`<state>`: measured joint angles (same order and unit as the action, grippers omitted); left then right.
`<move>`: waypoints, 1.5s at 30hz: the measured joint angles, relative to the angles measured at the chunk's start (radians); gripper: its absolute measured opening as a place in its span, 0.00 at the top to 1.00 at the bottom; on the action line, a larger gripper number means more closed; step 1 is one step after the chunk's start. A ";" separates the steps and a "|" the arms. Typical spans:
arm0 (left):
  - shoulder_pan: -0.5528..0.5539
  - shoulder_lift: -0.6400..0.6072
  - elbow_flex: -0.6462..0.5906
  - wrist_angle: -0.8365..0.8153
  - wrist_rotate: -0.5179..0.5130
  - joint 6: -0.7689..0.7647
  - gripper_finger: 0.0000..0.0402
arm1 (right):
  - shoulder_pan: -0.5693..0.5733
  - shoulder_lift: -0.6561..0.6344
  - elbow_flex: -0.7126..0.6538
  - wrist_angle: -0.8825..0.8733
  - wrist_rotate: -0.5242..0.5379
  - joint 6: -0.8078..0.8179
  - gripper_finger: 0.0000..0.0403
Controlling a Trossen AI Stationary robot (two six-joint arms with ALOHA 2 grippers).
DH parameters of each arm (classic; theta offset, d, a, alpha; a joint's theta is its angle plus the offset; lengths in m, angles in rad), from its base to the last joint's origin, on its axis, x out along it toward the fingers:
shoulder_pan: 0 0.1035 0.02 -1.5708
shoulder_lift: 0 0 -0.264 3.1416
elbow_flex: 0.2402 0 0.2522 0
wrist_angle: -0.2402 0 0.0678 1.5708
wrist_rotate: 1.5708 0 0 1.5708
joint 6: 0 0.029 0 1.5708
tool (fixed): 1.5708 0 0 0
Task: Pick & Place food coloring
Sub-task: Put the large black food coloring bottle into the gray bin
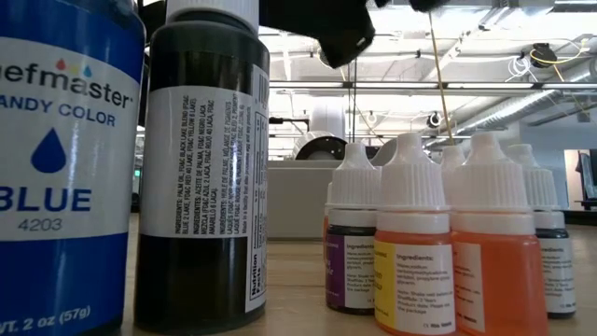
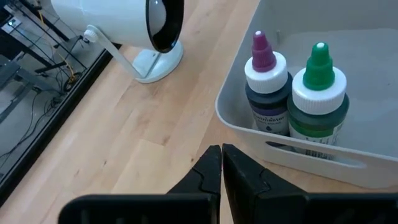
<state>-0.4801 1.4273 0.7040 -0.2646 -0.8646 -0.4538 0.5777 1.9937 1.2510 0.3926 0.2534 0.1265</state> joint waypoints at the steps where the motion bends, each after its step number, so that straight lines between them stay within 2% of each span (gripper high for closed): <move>1: 0.000 0.000 0.000 0.000 0.000 0.000 0.94 | 0.002 0.002 -0.001 -0.006 0.000 0.000 0.51; 8: 0.000 0.000 0.000 0.001 0.008 -0.019 0.94 | 0.021 0.004 -0.001 0.002 0.005 -0.004 0.51; 13: 0.000 0.000 0.000 0.003 0.010 -0.020 0.94 | 0.019 0.051 0.000 0.082 0.007 -0.012 0.51; 35: 0.024 0.000 0.000 0.004 0.007 0.013 0.94 | 0.002 0.062 -0.002 0.040 0.007 -0.016 0.51; 39: 0.024 0.000 0.000 0.004 0.007 0.014 0.94 | -0.004 0.062 -0.001 0.037 0.007 -0.016 0.55; 45: 0.024 0.000 0.000 0.004 0.015 0.000 0.94 | -0.008 0.062 -0.001 0.041 0.007 -0.016 0.69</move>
<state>-0.4564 1.4273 0.7040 -0.2603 -0.8498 -0.4538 0.5694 2.0556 1.2499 0.4336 0.2603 0.1108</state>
